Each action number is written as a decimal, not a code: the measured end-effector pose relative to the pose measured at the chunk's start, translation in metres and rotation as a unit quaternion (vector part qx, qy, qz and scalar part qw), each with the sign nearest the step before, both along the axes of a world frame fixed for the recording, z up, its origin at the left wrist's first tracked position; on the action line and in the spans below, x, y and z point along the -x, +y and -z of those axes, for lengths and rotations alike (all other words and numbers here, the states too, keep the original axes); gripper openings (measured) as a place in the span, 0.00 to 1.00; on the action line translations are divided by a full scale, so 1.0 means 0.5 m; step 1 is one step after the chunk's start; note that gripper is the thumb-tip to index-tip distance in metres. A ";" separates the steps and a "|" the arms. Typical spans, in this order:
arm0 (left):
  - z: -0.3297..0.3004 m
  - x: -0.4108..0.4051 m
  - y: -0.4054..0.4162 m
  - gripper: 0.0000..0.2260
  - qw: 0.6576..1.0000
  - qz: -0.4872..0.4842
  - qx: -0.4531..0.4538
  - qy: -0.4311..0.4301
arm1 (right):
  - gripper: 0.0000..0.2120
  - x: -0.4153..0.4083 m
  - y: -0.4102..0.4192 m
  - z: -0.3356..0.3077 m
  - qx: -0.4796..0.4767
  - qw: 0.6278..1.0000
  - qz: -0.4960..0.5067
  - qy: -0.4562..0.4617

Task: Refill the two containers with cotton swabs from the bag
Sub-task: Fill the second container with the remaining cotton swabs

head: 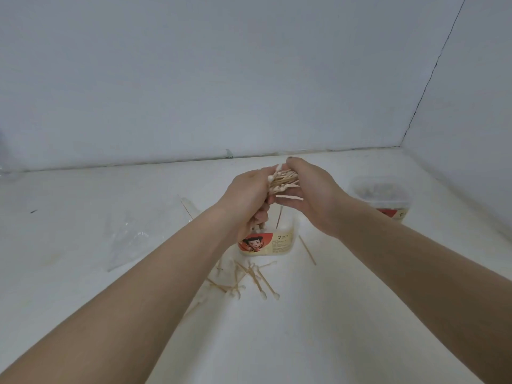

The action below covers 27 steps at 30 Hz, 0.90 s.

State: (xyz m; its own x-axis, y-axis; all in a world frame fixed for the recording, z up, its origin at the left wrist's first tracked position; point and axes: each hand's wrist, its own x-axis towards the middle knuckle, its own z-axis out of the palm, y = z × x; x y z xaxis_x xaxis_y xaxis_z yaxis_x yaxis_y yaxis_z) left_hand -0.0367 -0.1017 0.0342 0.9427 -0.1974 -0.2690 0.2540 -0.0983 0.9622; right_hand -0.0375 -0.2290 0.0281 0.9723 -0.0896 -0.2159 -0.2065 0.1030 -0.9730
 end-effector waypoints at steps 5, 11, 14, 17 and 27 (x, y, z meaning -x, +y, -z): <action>0.027 -0.023 0.001 0.16 0.976 -0.052 -0.144 -0.152 | 0.18 0.013 0.001 -0.009 0.001 0.999 -0.051 0.004; 0.036 -0.037 -0.003 0.16 0.941 -0.092 -0.218 -0.241 | 0.20 0.012 0.016 -0.018 -0.055 0.998 -0.034 -0.006; 0.037 -0.037 -0.004 0.15 0.930 -0.117 -0.227 -0.264 | 0.17 0.015 0.023 -0.011 -0.031 0.999 0.002 -0.022; 0.039 -0.033 -0.011 0.14 0.929 -0.128 -0.205 -0.281 | 0.16 0.022 0.042 -0.001 -0.025 0.999 0.036 -0.022; 0.034 -0.037 0.000 0.15 0.913 -0.122 -0.202 -0.334 | 0.13 0.004 0.053 -0.003 -0.085 0.993 0.071 0.035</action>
